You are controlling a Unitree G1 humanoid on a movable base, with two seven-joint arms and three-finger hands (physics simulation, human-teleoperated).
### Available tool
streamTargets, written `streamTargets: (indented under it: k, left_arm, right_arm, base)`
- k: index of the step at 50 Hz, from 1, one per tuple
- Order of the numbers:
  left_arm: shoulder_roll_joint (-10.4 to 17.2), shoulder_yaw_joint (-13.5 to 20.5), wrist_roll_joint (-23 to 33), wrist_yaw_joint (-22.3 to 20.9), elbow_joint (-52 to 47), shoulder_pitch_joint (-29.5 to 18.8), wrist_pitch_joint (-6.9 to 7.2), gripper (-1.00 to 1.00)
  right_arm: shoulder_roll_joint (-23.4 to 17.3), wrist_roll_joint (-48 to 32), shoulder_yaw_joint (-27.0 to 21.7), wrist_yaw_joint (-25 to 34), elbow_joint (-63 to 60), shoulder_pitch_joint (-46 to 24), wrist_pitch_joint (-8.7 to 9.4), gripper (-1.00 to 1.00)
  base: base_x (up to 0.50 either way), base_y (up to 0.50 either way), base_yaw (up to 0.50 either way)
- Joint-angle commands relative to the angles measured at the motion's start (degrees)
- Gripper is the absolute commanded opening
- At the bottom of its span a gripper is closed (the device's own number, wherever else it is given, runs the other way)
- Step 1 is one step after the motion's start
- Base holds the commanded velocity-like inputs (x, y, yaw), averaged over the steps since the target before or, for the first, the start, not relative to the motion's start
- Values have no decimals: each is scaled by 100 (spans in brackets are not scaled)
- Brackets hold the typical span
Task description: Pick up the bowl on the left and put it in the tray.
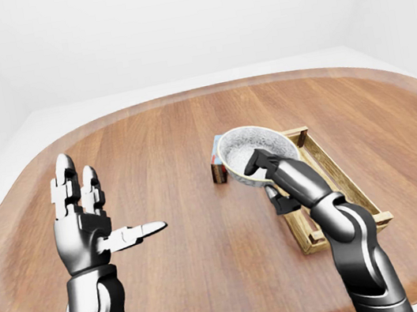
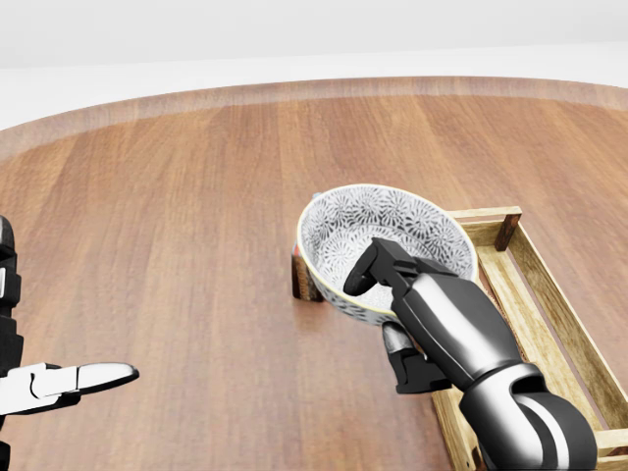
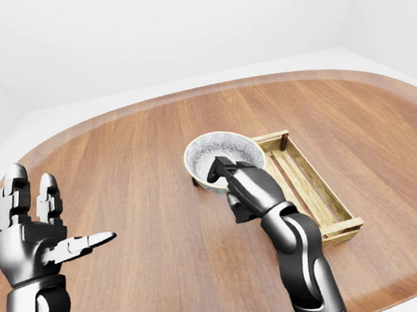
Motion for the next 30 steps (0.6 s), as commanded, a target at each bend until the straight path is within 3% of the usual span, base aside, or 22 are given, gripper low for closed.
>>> streamTargets:
  k: [1,19,30]
  left_arm:
    - [-20,-237,74,18,606,-128,0,100]
    - [-33,-276,116,24,659,-158,0,100]
    - [-26,-257,102,25,638,-159,0,100]
  right_arm:
    - [-316,376,-753,245,-126,-426,0,-100]
    - [-1030,1330,-1734,-243,411,-688,0,-100]
    - [-1373,1583,-1974,-714,1087,-851,0,-100]
  base:
    - [0,0,0]
    - [0,0,0]
    - [0,0,0]
